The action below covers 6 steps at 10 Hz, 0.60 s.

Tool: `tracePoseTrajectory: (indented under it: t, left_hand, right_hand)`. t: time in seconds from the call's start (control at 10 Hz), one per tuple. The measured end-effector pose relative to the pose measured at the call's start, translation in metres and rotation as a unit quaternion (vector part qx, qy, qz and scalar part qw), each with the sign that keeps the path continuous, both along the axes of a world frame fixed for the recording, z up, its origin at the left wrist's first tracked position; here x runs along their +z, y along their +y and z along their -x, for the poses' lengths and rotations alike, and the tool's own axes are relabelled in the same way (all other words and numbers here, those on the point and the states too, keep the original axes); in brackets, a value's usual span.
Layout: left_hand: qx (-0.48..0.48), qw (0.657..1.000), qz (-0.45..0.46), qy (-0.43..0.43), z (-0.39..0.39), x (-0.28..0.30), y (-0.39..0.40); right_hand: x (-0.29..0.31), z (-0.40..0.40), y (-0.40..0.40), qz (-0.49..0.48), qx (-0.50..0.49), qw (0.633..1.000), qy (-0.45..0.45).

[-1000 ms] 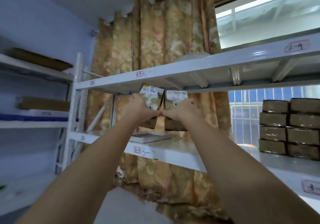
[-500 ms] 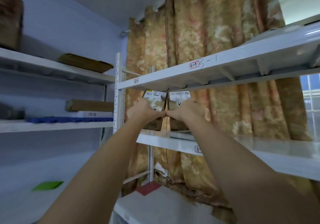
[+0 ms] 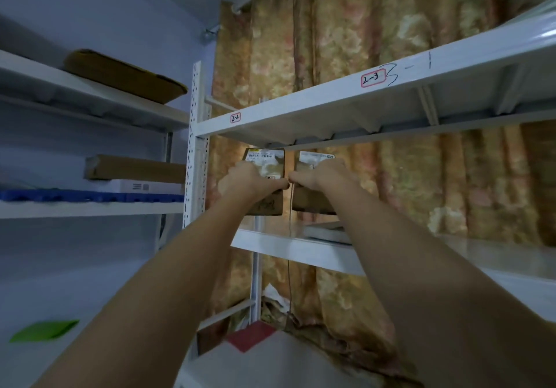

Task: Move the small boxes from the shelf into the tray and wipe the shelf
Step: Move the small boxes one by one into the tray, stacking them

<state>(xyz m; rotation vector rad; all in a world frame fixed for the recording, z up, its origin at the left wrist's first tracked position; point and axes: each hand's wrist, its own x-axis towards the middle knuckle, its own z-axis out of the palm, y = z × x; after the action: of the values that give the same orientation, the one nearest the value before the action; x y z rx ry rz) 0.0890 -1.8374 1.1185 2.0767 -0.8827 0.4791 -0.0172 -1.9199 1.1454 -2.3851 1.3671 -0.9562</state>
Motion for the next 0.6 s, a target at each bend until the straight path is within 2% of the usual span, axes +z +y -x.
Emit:
tracePoseTrajectory:
  t: [0.3, 0.4, 0.5, 0.6]
  left_hand:
    - [-0.089, 0.993, 0.05, 0.066, -0.056, 0.032, -0.076]
    - [-0.119, 0.988, 0.058, 0.079, -0.061, 0.034, -0.104]
    - [-0.147, 0.985, 0.04, 0.084, -0.052, 0.031, -0.132]
    - [-0.224, 0.97, -0.009, 0.097, -0.045, 0.028, -0.171]
  right_hand:
    - [0.034, -0.056, -0.087, 0.025, -0.009, 0.999, 0.024]
    - [0.035, -0.062, -0.115, 0.021, -0.016, 1.0, 0.007]
    - [0.032, -0.063, -0.142, 0.029, -0.08, 0.996, 0.02]
    - [0.022, -0.049, -0.171, 0.006, -0.13, 0.991, 0.026]
